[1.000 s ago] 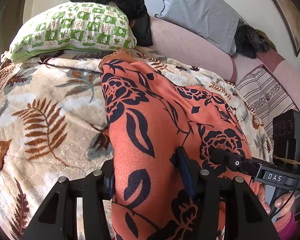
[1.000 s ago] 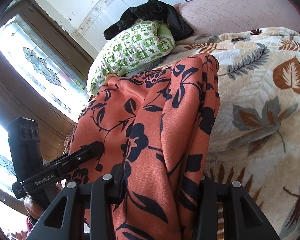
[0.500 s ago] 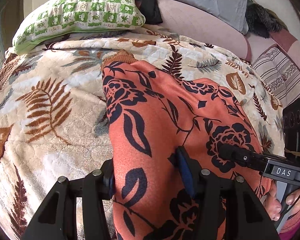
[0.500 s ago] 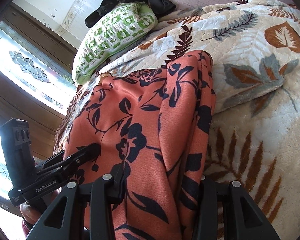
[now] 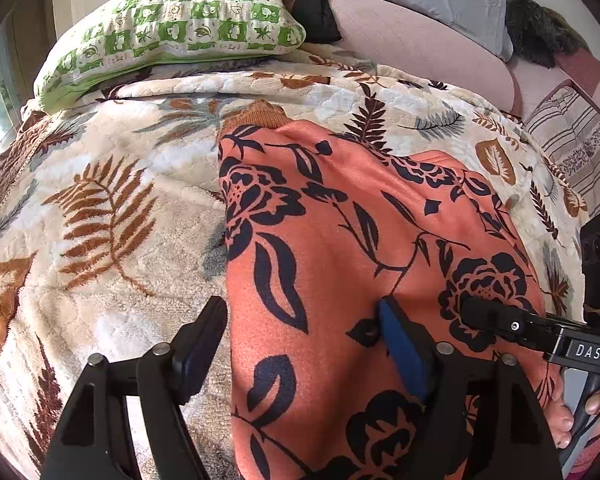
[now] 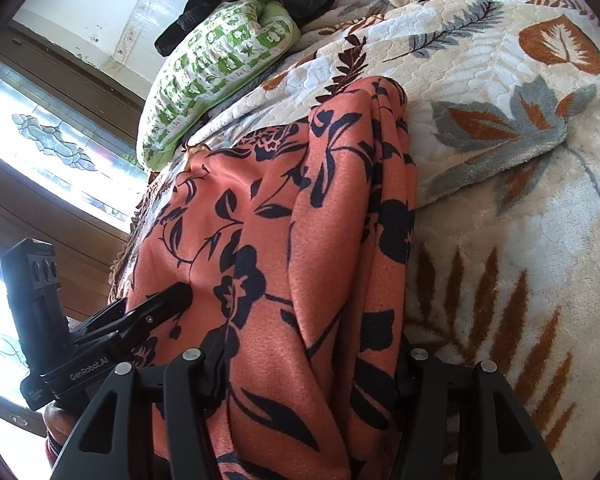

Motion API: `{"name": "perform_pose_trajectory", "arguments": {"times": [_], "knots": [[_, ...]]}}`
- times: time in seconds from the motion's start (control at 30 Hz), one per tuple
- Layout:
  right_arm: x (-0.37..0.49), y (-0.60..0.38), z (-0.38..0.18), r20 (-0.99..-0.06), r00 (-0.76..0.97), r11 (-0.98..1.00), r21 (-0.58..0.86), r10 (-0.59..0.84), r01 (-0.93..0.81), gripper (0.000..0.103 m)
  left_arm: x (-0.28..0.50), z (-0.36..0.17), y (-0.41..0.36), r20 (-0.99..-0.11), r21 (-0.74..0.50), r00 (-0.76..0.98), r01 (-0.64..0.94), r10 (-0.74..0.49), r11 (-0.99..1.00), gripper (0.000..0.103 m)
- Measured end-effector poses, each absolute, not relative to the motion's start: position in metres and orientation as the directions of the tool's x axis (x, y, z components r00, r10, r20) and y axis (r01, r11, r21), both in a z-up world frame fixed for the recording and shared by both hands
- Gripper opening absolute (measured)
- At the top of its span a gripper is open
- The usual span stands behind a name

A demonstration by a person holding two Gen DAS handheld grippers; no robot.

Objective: Fold small clothes

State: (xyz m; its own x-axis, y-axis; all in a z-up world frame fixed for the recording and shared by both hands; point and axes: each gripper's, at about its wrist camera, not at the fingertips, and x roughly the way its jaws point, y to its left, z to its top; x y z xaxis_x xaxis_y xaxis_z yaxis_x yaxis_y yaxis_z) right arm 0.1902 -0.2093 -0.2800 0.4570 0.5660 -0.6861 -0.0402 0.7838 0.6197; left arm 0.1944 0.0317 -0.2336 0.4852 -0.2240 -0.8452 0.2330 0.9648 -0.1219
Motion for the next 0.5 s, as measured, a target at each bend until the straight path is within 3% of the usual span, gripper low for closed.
{"name": "perform_pose_trajectory", "arguments": {"times": [0.1,0.2,0.33,0.5], "knots": [[0.185,-0.211,-0.273,-0.694,0.452,0.785,0.619,0.560,-0.022,0.064,0.193,-0.231,0.031,-0.846,-0.082,0.504,0.204,-0.177,0.976,0.091],[0.169,-0.216,-0.249,-0.708,0.497,0.826,0.562,0.501,-0.033,0.065,0.183,-0.215,0.021,-0.825,0.047,0.562,0.174,-0.060,0.984,0.090],[0.130,-0.228,-0.192,-0.665,0.659,0.903,0.427,0.351,-0.050,0.070,0.147,-0.174,0.013,-0.714,0.197,0.697,0.100,0.072,0.975,0.091],[0.081,-0.225,-0.132,-0.588,0.777,0.955,0.292,0.227,-0.058,0.072,0.102,-0.116,0.024,-0.629,0.137,0.772,-0.007,0.092,0.991,0.091]]}}
